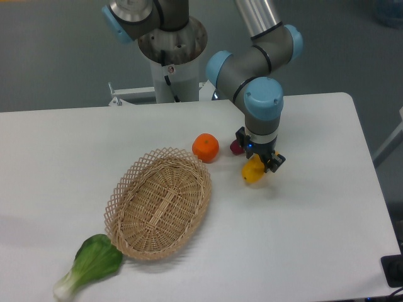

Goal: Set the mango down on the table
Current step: 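Lower the mango onto the table beside the sweet potato, then open the gripper and lift it away from the mango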

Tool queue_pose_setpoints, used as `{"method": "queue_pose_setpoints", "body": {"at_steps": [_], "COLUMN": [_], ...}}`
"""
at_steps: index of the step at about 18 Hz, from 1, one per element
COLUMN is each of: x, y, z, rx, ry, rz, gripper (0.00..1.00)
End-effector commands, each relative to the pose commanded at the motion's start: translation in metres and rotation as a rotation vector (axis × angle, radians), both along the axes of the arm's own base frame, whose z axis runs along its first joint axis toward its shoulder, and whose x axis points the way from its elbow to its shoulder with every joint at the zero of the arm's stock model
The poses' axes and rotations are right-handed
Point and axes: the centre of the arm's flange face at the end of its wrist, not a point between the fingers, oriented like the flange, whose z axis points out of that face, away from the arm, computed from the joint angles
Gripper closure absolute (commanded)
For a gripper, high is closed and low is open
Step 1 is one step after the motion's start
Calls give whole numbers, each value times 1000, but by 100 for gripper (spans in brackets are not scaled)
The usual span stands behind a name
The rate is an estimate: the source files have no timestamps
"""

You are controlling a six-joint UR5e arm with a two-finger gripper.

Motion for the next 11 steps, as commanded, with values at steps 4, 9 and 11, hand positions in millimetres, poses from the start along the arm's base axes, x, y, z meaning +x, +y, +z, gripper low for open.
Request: {"method": "queue_pose_setpoints", "body": {"at_steps": [4,9,11], "x": [-15,-44,-58], "y": [6,21,26], "z": [21,52,58], "rx": [24,52,63], "ry": [18,74,90], "rz": [2,5,11], "gripper": [0,0,0]}}
